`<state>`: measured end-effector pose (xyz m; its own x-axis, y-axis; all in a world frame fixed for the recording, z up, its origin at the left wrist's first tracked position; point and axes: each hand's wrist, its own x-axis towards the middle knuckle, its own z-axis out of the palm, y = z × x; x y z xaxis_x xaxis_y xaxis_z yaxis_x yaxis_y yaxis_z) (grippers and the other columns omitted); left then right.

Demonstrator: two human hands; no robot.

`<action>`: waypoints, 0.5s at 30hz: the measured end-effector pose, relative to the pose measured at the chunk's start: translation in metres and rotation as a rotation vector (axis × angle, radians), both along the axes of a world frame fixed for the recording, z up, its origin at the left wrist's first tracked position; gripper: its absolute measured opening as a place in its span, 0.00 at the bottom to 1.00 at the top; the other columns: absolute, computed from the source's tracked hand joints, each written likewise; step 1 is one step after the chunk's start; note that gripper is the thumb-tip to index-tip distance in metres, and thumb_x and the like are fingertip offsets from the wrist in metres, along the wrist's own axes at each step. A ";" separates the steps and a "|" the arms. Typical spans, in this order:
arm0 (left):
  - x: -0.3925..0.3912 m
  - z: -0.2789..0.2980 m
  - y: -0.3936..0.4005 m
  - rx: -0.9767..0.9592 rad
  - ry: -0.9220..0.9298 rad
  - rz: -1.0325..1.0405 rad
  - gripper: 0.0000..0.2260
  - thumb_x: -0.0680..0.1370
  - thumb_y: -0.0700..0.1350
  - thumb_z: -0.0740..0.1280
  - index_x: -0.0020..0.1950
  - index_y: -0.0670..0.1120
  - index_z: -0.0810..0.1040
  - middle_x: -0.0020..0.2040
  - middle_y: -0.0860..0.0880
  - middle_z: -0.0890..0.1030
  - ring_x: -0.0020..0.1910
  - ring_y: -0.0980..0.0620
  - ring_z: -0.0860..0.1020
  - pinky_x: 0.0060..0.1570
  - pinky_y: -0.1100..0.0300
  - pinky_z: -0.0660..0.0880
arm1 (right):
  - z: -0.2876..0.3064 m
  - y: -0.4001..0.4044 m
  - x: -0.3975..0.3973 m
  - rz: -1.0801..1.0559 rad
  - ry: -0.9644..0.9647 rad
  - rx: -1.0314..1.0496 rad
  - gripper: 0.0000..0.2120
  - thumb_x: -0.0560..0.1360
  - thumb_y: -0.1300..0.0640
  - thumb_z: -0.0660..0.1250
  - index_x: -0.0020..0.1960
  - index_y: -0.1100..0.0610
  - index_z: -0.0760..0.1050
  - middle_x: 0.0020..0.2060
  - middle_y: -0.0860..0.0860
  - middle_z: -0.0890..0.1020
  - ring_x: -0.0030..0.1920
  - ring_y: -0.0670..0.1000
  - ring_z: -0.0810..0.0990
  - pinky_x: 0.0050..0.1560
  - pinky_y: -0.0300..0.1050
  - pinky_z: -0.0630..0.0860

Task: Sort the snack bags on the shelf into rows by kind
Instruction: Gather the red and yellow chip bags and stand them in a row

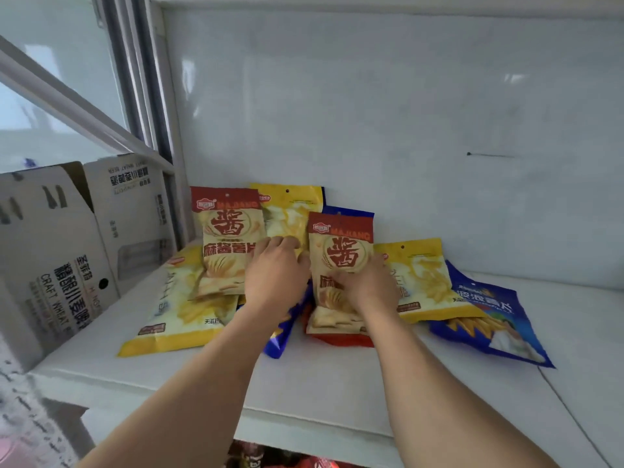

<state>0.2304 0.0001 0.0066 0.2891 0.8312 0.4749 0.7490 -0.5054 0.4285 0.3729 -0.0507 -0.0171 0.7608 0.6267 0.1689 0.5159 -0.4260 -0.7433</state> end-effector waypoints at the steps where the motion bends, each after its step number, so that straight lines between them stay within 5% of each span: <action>1: -0.007 -0.001 0.003 0.009 0.004 0.003 0.18 0.82 0.52 0.59 0.69 0.49 0.75 0.70 0.49 0.75 0.72 0.46 0.65 0.70 0.49 0.62 | 0.001 -0.001 -0.006 0.001 0.038 0.030 0.42 0.66 0.37 0.77 0.70 0.57 0.66 0.62 0.53 0.79 0.60 0.57 0.79 0.48 0.45 0.74; 6: -0.036 0.000 0.020 0.004 -0.068 0.129 0.25 0.81 0.54 0.62 0.75 0.45 0.66 0.78 0.45 0.62 0.79 0.41 0.52 0.76 0.43 0.49 | 0.006 -0.013 -0.022 0.030 0.296 0.173 0.22 0.72 0.54 0.77 0.62 0.56 0.73 0.55 0.47 0.83 0.47 0.48 0.79 0.29 0.32 0.62; 11: -0.068 0.005 0.043 -0.181 -0.155 0.287 0.39 0.79 0.56 0.63 0.81 0.39 0.48 0.81 0.39 0.50 0.80 0.38 0.48 0.77 0.43 0.47 | 0.009 -0.011 -0.029 0.050 0.383 0.234 0.14 0.72 0.57 0.77 0.55 0.55 0.79 0.49 0.48 0.84 0.41 0.46 0.77 0.32 0.35 0.65; 15: -0.082 0.002 0.065 -0.455 -0.281 0.314 0.44 0.76 0.57 0.67 0.80 0.38 0.47 0.79 0.37 0.60 0.77 0.37 0.58 0.76 0.42 0.54 | 0.008 -0.009 -0.030 0.054 0.464 0.258 0.17 0.71 0.56 0.77 0.58 0.56 0.79 0.49 0.48 0.84 0.44 0.50 0.79 0.43 0.42 0.70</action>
<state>0.1479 0.0649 0.0090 -0.0866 0.9934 0.0756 0.6599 0.0004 0.7514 0.3430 -0.0596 -0.0092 0.7602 0.6492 -0.0237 0.1242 -0.1810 -0.9756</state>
